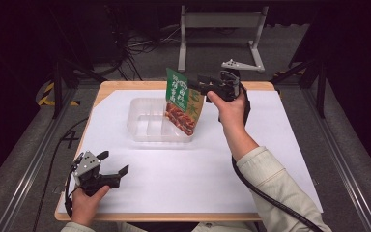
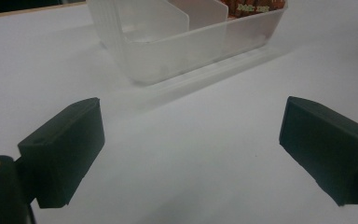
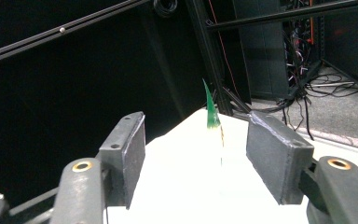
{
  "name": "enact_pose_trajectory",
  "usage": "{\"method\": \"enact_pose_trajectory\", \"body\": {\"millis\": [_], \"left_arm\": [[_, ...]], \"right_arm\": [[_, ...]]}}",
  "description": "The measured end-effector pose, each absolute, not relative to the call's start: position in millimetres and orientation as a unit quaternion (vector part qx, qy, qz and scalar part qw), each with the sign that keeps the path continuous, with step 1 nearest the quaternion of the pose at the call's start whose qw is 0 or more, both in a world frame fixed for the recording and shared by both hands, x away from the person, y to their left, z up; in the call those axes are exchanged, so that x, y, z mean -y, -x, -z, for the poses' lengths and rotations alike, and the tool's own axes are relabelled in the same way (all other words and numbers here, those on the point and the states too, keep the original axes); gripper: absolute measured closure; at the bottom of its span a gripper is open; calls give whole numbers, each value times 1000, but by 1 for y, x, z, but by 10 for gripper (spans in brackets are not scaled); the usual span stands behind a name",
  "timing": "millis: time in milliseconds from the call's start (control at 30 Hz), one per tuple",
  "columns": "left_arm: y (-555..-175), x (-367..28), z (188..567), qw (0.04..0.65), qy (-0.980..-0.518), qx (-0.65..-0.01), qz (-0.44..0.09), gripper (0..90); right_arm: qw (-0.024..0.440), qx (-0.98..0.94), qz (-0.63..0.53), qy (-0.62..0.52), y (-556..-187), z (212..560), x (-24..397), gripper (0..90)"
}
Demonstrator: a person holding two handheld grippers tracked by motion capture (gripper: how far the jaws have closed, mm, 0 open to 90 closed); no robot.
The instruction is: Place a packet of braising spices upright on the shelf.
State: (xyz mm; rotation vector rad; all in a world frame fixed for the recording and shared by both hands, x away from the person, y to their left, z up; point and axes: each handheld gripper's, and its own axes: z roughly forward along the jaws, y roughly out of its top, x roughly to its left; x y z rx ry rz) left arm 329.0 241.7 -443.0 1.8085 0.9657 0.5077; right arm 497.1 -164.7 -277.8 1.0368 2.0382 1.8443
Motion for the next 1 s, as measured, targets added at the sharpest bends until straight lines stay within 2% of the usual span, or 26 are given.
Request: {"method": "enact_pose_trajectory", "body": {"millis": [433, 1000], "left_arm": [[-346, -226, 440, 497, -755, -374, -206, 74], [-349, -222, 440, 497, -757, -373, -200, 73]], "right_arm": [[121, -686, -631, -342, -463, 271, 212, 340], [137, -696, -624, -327, -429, 268, 259, 294]]}}
